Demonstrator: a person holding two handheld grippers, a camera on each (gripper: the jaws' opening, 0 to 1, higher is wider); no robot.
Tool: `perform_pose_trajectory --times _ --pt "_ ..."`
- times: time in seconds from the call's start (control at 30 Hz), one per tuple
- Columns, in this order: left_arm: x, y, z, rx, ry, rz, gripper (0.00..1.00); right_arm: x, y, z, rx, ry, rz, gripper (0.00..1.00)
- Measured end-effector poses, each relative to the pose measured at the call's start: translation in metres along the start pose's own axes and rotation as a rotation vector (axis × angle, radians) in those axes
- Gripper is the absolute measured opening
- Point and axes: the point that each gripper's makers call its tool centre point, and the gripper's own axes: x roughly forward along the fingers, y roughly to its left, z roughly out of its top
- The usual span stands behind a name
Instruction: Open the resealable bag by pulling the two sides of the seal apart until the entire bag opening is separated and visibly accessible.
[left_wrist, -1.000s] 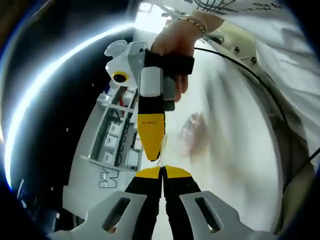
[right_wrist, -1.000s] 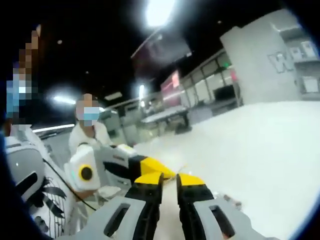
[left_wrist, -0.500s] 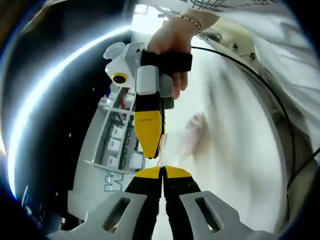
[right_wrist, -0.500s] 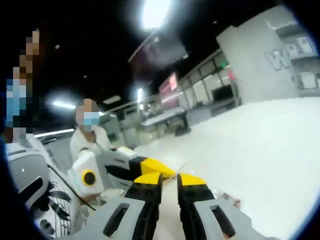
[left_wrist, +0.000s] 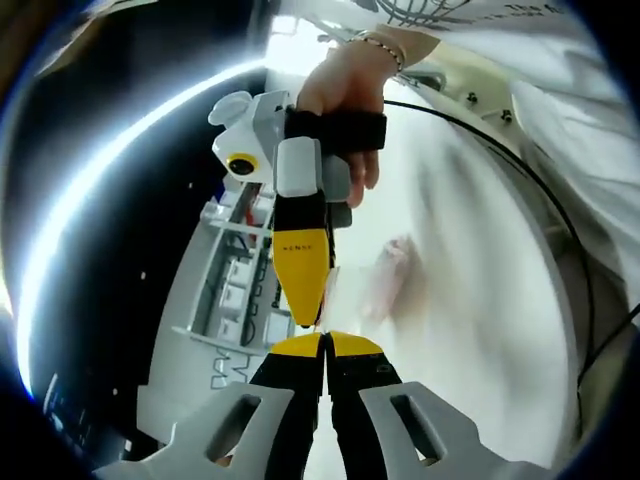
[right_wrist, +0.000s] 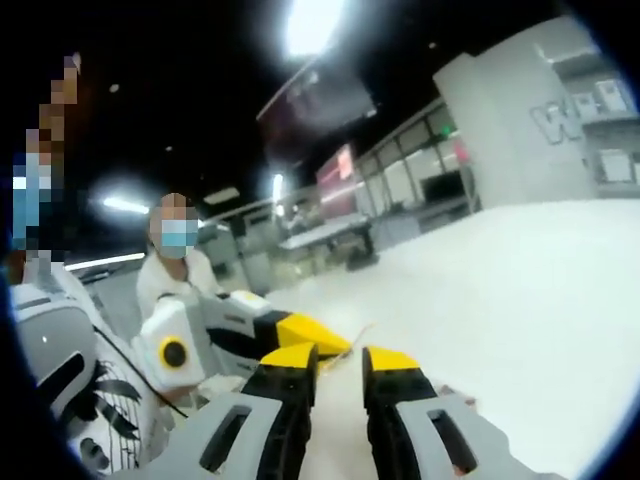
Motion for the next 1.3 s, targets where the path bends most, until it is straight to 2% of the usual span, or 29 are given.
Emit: perform_pose_trajectory --times 0.23,0.37,0.47,1.0,1.1,1.23,1.3 --pt "0.0 0.003 0.004 -0.001 -0.023 0.016 0.0 0.0 0.001 -0.001 0.012 0.011 0.014 0.16" --pt "0.0 0.004 0.006 -0.005 -0.036 0.02 0.0 -0.001 -0.001 -0.004 0.085 0.011 0.035 0.14" --pt "0.001 0.003 0.008 -0.003 -0.042 0.02 0.0 0.0 0.001 -0.008 0.098 0.015 0.038 0.12" --pt "0.003 0.005 0.011 0.03 -0.055 0.017 0.0 0.001 0.01 -0.005 0.181 -0.004 0.071 0.0" --pt "0.003 0.004 0.012 0.039 -0.058 0.011 0.0 0.001 0.011 -0.006 0.222 -0.011 0.083 0.0" --pt "0.004 0.002 0.012 0.041 -0.058 -0.001 0.0 0.001 0.017 -0.005 0.214 -0.008 0.08 0.0" --pt "0.004 0.003 0.013 0.046 -0.06 0.001 0.0 0.0 0.017 -0.001 0.256 -0.021 0.09 0.0"
